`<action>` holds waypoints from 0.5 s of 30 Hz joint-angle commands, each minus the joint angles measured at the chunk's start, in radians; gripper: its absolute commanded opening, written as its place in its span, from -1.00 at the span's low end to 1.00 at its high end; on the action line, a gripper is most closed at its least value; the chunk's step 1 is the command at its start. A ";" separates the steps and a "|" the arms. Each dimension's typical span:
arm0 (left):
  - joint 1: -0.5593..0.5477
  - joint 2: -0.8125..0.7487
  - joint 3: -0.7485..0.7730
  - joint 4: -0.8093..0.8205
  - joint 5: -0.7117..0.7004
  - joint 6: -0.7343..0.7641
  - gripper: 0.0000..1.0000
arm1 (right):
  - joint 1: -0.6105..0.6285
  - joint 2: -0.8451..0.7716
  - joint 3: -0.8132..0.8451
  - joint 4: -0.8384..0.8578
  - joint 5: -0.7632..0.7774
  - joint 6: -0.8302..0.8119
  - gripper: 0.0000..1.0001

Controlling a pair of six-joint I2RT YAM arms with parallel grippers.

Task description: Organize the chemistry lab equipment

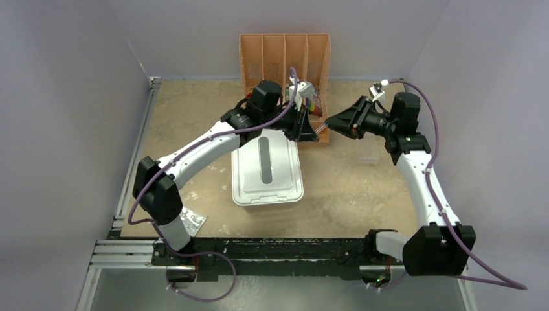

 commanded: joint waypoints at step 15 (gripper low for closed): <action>0.006 -0.023 0.015 0.054 0.038 0.004 -1.00 | -0.001 0.040 0.006 0.093 -0.104 -0.001 -0.76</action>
